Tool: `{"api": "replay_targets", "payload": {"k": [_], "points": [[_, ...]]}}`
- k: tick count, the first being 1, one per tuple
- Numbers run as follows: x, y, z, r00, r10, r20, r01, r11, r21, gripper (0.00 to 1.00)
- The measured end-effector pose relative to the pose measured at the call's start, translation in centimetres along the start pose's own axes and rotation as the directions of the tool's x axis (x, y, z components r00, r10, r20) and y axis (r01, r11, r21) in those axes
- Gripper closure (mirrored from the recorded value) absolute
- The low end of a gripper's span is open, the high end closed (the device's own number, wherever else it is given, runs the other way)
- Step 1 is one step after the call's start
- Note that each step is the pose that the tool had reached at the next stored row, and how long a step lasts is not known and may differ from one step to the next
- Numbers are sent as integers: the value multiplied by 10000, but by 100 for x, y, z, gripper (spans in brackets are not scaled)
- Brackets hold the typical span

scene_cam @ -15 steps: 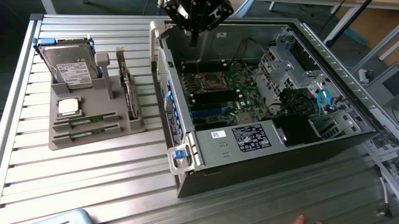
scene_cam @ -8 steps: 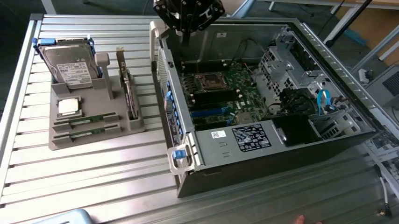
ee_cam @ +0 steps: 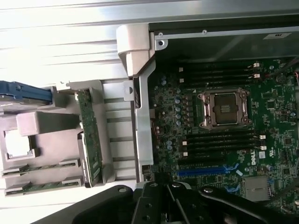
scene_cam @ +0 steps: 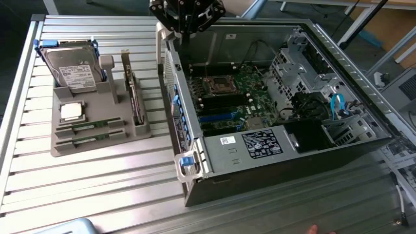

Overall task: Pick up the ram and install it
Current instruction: 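Reach for the ram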

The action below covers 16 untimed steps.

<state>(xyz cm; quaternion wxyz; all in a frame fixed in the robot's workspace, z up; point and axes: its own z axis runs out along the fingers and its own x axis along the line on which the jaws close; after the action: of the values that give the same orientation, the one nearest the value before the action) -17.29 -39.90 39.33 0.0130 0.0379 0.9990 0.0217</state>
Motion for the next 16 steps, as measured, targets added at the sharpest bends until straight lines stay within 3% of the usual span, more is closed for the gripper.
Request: {"api": "replay_targets", "payload": {"k": [16], "points": [[293, -22, -8, 10000, 0, -4, 0, 10000, 0, 90]]}}
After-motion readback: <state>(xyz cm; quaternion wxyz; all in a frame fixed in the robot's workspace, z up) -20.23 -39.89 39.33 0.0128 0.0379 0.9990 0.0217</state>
